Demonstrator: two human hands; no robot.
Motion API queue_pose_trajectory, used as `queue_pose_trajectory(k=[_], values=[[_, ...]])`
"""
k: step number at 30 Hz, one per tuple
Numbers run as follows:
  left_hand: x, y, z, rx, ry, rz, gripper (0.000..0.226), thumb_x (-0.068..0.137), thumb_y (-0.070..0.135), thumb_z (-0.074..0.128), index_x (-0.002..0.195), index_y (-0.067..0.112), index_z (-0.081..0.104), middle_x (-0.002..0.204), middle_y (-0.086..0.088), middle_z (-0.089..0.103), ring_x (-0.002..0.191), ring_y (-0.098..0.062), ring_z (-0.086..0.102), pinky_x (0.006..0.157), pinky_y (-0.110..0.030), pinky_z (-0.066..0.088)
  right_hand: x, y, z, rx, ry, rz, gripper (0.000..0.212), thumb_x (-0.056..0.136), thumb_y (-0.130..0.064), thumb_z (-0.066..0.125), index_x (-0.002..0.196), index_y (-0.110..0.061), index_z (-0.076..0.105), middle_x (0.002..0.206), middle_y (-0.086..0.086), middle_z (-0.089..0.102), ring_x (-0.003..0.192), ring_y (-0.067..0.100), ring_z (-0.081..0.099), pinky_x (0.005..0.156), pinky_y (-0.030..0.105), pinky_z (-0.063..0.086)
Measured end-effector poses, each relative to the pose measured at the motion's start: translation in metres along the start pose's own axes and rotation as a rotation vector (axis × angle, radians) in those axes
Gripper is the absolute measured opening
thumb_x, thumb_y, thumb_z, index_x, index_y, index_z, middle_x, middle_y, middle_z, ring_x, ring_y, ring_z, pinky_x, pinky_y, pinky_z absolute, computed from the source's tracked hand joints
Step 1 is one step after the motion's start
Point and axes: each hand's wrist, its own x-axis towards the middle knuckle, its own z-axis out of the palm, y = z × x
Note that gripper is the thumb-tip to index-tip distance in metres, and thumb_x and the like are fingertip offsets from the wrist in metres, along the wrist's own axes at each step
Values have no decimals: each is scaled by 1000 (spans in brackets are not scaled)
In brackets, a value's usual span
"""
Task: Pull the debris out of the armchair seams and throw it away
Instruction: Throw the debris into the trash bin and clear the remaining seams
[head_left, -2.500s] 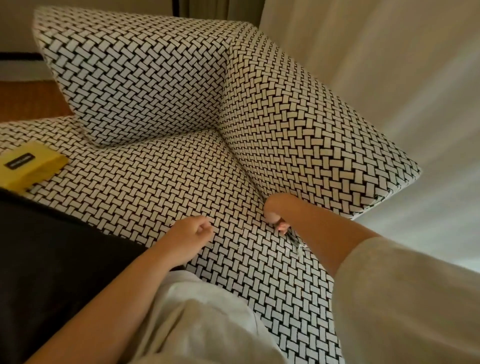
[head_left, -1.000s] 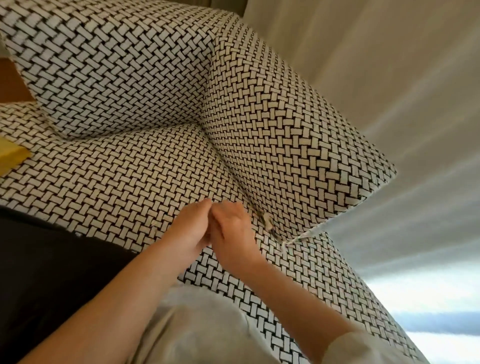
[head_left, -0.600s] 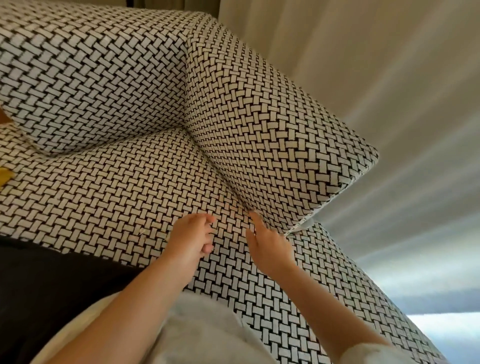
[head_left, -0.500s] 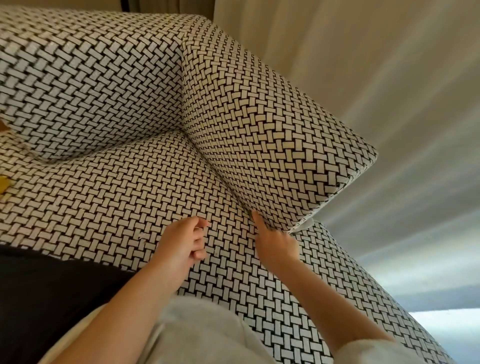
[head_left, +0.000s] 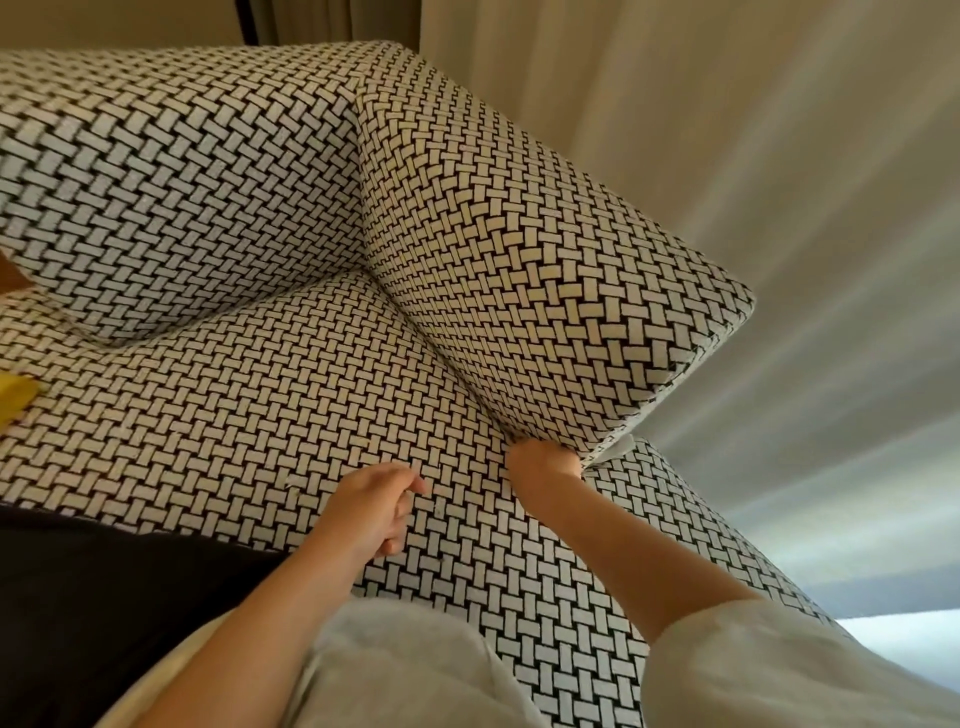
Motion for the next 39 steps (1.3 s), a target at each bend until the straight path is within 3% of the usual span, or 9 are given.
queue_pose_trajectory(k=[8,14,19,23,27,31,34,37,39], values=[[3,-5,4,56,-8,21,24,96,13,41,85,3,60,51,2,40,46,-11,32,45,-23,32,-20,12,10,87,155,-19,31,91,-7,51,121,-10,47,106,5,64,98,20,62,76,28,49],[12,-10,19,102,18,-86,33,98,28,40,92,4,61,58,-1,40,53,-15,42,56,-29,42,-58,-9,25,629,491,-402,18,96,-9,43,109,-13,54,99,-2,52,81,12,50,64,22,46],[4,-5,26,-78,-27,-157,45,99,41,31,90,5,56,69,-7,46,63,-17,44,57,-28,40,-62,-32,23,952,584,-652,16,90,-4,48,92,-3,64,89,-1,47,87,11,44,72,10,36],[-6,2,36,-216,34,-145,41,100,37,33,95,5,59,79,-10,58,68,-17,53,53,-27,43,-68,-35,20,1064,649,-709,17,88,-10,45,88,-4,61,85,1,55,86,12,46,75,23,43],[-4,2,53,-117,56,-85,30,99,27,37,93,8,60,66,-2,52,55,-12,46,41,-22,38,-74,-21,22,1260,669,-600,19,83,-8,56,101,-12,55,93,-9,52,90,5,48,79,13,42],[3,2,64,42,29,36,23,97,29,42,94,11,56,61,1,42,44,-8,37,34,-15,31,-68,13,45,1231,824,-504,13,89,-17,48,92,-11,59,86,-12,53,82,2,49,73,14,42],[2,-1,57,-17,4,7,24,95,30,46,91,7,51,59,0,40,38,-6,34,31,-14,28,-51,51,69,1206,812,-177,13,93,-16,46,93,-16,59,77,-15,55,66,0,47,60,16,40],[1,-6,48,-7,-7,-30,24,94,29,48,96,7,54,54,1,40,36,-5,35,34,-15,30,-29,80,77,1168,707,202,24,95,-19,48,117,-13,55,79,-10,57,65,5,49,60,22,40],[0,-9,46,111,-18,23,17,95,27,47,96,12,56,57,-1,44,37,-5,36,36,-17,31,-15,92,77,1099,599,294,34,96,-23,46,127,-10,46,73,-6,56,65,11,51,62,25,42]])
